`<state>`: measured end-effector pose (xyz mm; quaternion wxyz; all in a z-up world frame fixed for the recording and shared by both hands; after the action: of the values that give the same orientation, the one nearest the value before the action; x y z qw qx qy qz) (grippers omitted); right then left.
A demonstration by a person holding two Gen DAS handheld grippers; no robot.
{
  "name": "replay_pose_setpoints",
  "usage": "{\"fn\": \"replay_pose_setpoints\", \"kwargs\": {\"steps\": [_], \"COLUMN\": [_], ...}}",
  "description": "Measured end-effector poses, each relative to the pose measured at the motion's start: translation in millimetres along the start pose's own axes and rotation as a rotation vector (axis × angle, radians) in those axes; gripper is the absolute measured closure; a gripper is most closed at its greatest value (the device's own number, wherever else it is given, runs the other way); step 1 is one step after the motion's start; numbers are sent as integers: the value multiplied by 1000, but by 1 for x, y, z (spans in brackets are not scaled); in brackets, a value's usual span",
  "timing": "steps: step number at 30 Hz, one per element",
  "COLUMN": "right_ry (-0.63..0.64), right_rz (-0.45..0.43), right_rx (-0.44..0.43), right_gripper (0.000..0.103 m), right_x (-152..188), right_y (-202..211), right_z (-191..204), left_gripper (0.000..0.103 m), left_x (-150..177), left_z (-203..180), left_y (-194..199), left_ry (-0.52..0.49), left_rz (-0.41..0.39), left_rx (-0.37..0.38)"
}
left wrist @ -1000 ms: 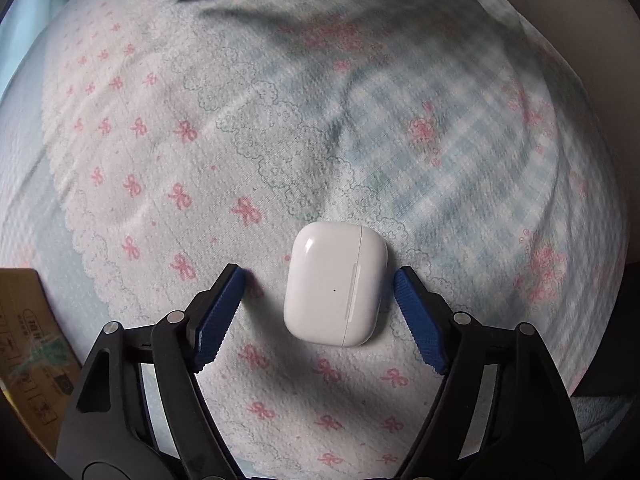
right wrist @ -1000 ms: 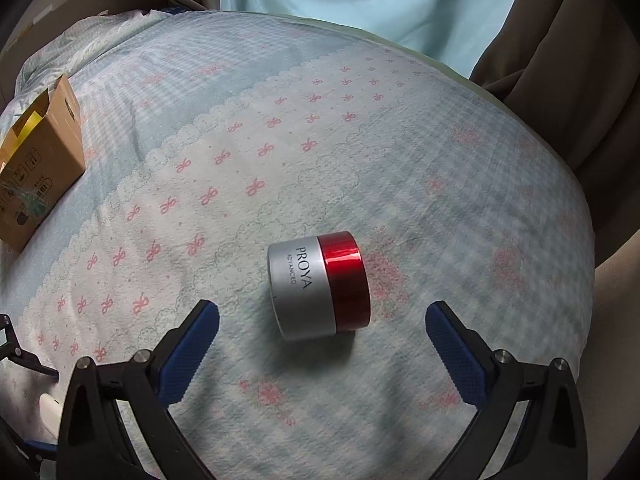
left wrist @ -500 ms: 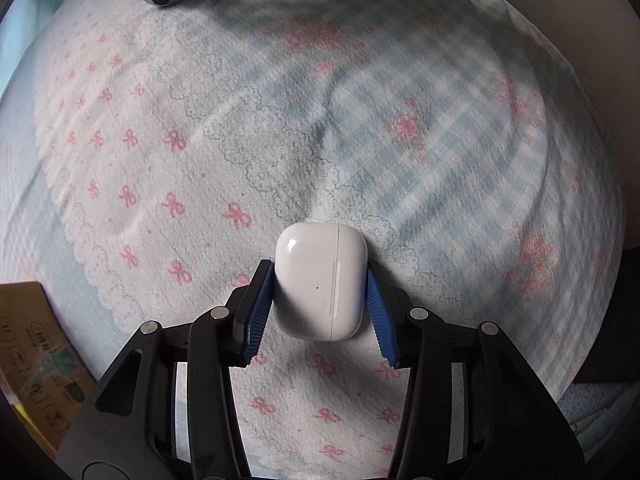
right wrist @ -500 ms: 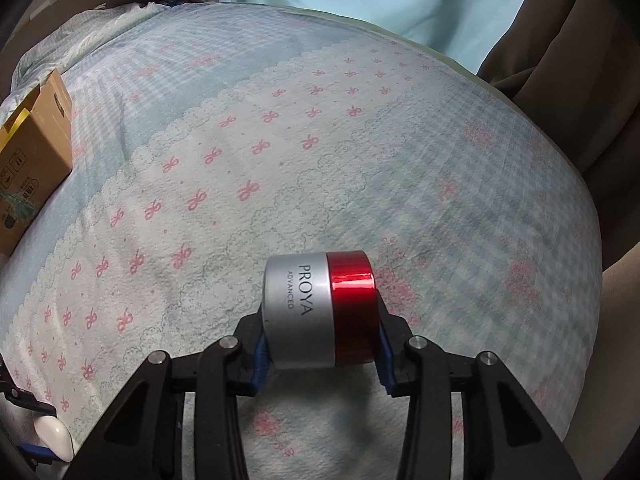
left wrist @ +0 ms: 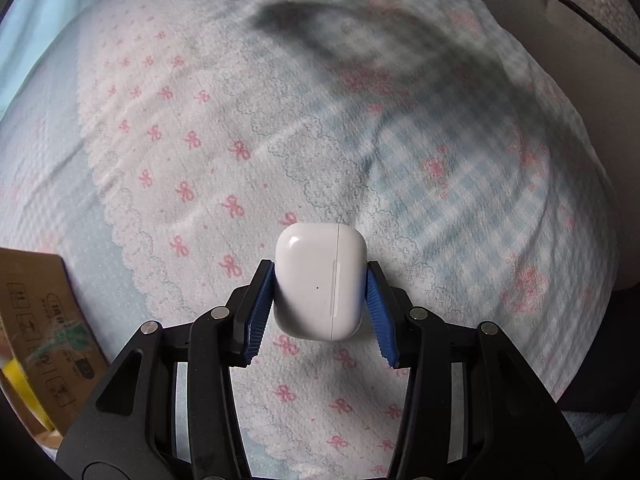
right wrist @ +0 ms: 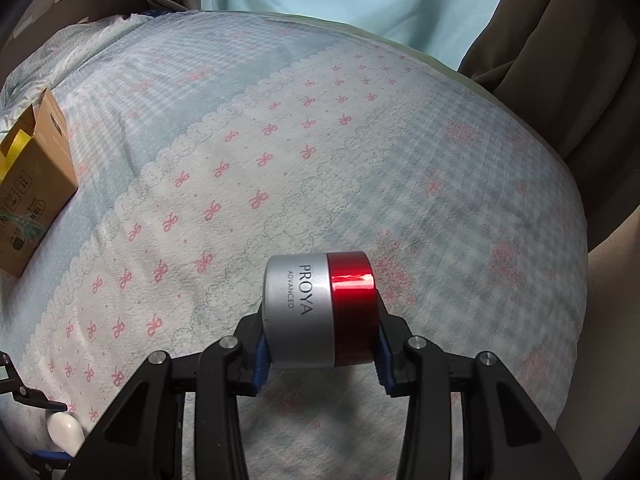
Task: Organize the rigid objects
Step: 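Grasp the white earbud case with left tool while right tool grasps PROYA jar, then carry the earbud case and PROYA jar over the cardboard box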
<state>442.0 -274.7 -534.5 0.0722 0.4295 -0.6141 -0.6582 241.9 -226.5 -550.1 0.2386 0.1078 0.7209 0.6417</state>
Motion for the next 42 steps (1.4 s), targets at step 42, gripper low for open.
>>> {"fn": "replay_pose_setpoints", "kwargs": {"steps": [42], "right_ry": [-416], "right_rz": [-68], "right_rx": [-19], "right_gripper": [65], "right_x": [-168], "right_y": [272], "right_z": [291], "left_gripper": [61], "left_x": [102], "left_z": [322], "left_y": [369], "left_ry": [401], "left_rz": [-387], "left_rx": [-58]}}
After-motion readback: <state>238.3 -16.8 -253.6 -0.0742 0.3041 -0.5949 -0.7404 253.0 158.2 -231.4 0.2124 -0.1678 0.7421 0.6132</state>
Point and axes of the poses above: each gripper's, at about its wrist camera, not at the fingertips, and y roughly against the way its jaws point, z to its left, x to its underside, the point moved 6 cm from there along -y, roughly the way its jaws point, and after that the axes turned 5 degrees about y, right-handed, at the moved point
